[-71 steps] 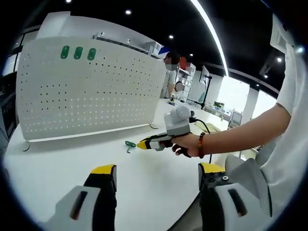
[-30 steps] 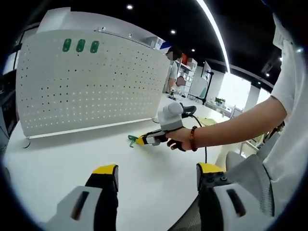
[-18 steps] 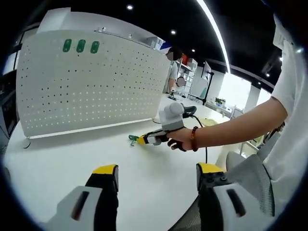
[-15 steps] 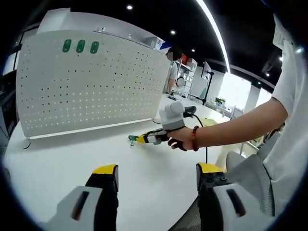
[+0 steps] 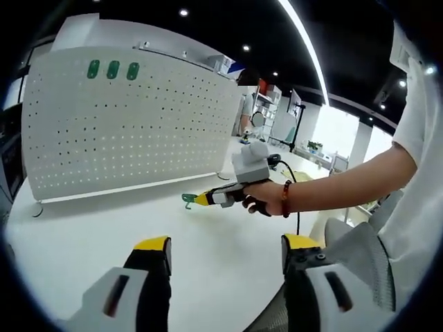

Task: Insert the hook assembly into the mounting plate slot until the hook locks in place.

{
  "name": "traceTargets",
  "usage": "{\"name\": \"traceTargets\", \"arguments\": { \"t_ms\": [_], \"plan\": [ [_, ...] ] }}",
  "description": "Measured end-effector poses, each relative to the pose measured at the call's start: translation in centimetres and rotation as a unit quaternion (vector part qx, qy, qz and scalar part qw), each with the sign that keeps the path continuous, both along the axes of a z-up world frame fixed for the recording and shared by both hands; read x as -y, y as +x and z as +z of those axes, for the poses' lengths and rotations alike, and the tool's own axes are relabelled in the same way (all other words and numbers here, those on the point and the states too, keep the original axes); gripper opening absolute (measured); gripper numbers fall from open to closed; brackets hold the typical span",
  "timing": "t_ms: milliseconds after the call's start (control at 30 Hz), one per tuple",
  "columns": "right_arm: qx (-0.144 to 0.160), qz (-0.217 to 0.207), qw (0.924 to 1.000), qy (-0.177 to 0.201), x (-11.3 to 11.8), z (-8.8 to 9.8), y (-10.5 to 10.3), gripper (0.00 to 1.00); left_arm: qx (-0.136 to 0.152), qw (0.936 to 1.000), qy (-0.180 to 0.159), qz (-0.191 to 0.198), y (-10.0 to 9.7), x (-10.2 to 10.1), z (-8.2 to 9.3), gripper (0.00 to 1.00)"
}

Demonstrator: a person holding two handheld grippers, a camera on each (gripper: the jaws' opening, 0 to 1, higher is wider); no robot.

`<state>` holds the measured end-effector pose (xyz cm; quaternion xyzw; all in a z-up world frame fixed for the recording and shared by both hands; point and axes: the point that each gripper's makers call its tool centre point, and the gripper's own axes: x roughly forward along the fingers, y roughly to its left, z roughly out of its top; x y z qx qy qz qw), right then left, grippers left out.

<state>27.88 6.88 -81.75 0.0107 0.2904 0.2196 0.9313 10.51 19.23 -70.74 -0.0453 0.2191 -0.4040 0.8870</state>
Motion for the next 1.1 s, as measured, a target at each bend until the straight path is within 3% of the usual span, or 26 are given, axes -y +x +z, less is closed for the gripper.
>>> {"name": "traceTargets", "arguments": {
  "t_ms": [300,533,1033,1100],
  "plan": [
    [-0.012,0.012,0.9998,0.008,-0.7,0.4,-1.3,0.01,0.016,0.9998,-0.014,-0.002,0.0,0.2,0.7,0.68],
    [-0.026,0.015,0.9992,0.027,-1.3,0.7,-2.2,0.01,0.019,0.9998,-0.006,-0.005,-0.1,0.1,0.6,0.65],
    [-0.019,0.047,0.9978,0.044,-3.7,2.7,-5.1,0.01,0.052,0.9985,-0.009,-0.012,-0.7,0.5,1.6,0.65],
    [-0.032,0.047,0.9967,0.058,-4.1,2.8,-5.6,0.01,0.055,0.9984,-0.008,-0.012,-0.8,0.4,1.8,0.65]
  ]
}}
